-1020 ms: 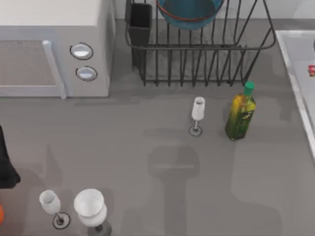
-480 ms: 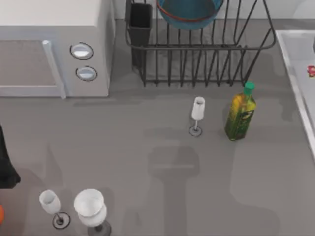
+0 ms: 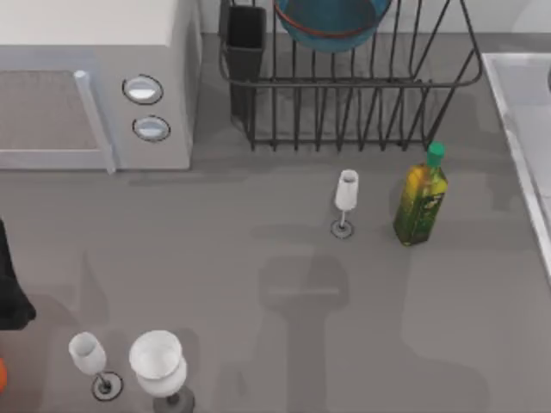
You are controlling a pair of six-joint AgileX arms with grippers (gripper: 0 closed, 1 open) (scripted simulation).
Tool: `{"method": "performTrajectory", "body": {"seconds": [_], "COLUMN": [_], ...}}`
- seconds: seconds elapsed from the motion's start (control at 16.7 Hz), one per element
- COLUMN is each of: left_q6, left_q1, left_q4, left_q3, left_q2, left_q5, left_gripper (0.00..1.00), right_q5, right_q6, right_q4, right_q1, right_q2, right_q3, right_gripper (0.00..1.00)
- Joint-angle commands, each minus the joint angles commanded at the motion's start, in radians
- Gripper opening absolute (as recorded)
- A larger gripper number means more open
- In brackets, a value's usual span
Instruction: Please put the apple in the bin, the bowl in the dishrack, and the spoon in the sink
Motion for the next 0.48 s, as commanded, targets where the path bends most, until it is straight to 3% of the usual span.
{"method": "performTrajectory", "body": {"seconds": [0.12,0.48], "left_q6": [0.000,0.000], "left_q1": [0.000,0.000], "left_q4": [0.000,0.000], "left_q3": [0.000,0.000], "left_q2": [0.000,0.000], "left_q5": [0.000,0.000], "left_gripper": [1.00,1.00], "right_q5": [0.000,0.000], "right_q6": [0.000,0.000], "right_q4": [0.000,0.000], "right_q1": [0.000,0.000], "right_q2": [0.000,0.000], "right_q3": [0.000,0.000], "right_gripper": [0.98,1.00]}}
